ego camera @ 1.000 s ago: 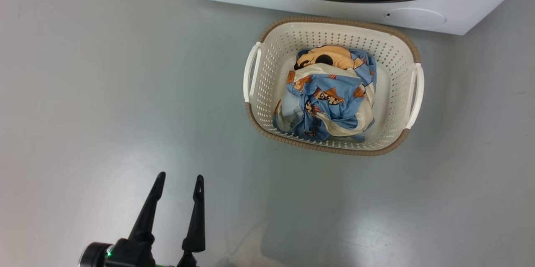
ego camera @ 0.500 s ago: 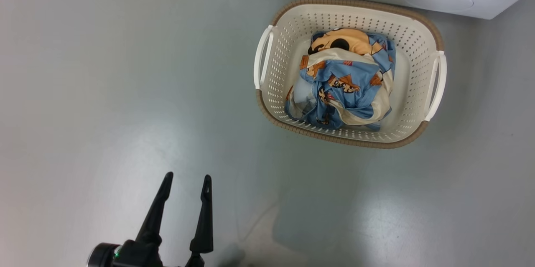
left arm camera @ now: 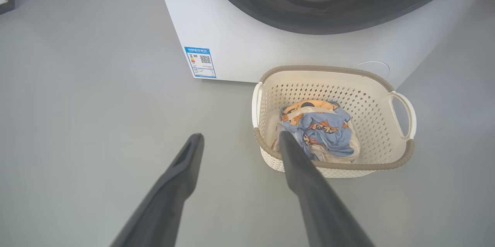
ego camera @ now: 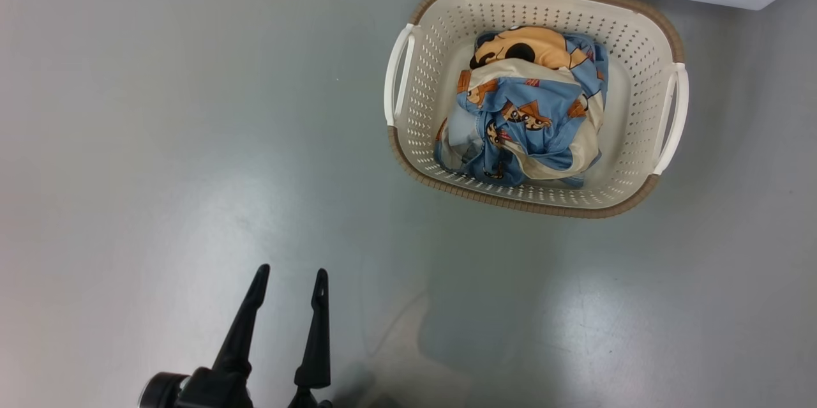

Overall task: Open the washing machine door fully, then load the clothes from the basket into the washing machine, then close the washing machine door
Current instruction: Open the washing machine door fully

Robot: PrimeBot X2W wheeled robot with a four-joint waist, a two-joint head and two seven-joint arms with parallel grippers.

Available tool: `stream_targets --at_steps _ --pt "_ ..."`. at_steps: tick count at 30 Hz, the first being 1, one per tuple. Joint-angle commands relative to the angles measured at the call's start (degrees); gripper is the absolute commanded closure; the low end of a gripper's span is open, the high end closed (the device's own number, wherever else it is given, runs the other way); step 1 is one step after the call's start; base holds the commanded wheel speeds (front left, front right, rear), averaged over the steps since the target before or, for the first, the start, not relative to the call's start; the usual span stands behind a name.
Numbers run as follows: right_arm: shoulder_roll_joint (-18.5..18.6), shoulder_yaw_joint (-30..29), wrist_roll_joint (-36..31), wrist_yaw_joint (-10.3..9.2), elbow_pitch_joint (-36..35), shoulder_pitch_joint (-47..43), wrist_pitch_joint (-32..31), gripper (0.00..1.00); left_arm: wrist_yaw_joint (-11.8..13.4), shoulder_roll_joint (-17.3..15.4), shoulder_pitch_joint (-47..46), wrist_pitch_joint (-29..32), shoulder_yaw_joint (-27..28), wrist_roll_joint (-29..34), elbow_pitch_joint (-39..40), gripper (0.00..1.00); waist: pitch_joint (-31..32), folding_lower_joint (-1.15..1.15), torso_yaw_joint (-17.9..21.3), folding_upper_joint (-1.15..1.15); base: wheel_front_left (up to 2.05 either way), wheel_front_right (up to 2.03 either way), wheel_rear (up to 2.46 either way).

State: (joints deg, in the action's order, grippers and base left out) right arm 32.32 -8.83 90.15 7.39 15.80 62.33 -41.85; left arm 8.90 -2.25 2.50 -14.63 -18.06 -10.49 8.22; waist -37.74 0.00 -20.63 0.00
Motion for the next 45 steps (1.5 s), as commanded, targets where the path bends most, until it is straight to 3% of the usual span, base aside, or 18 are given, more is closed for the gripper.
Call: stream_targets --at_steps 1,24,45 --pt "0.9 0.33 -0.55 0.1 -1.38 0.85 -0.46 1.0 0.59 -0.63 1.16 -0.37 1.52 -0.33 1.3 0.0 -0.24 0.0 -0.14 0.0 0.0 0.0 0.0" --pt "-0.18 5.07 -0.93 0.1 -1.64 1.92 -3.06 1.0 1.08 -0.63 1.31 -0.37 0.7 -0.66 0.82 0.0 0.6 0.0 -1.13 0.0 0.0 0.0 0.0" --pt "-3.47 9.56 -0.74 0.1 -4.02 -2.52 -5.12 1.0 0.62 -0.63 -0.3 -0.37 2.27 -0.85 0.27 0.0 6.07 0.0 2.2 0.0 0.0 0.0 0.0"
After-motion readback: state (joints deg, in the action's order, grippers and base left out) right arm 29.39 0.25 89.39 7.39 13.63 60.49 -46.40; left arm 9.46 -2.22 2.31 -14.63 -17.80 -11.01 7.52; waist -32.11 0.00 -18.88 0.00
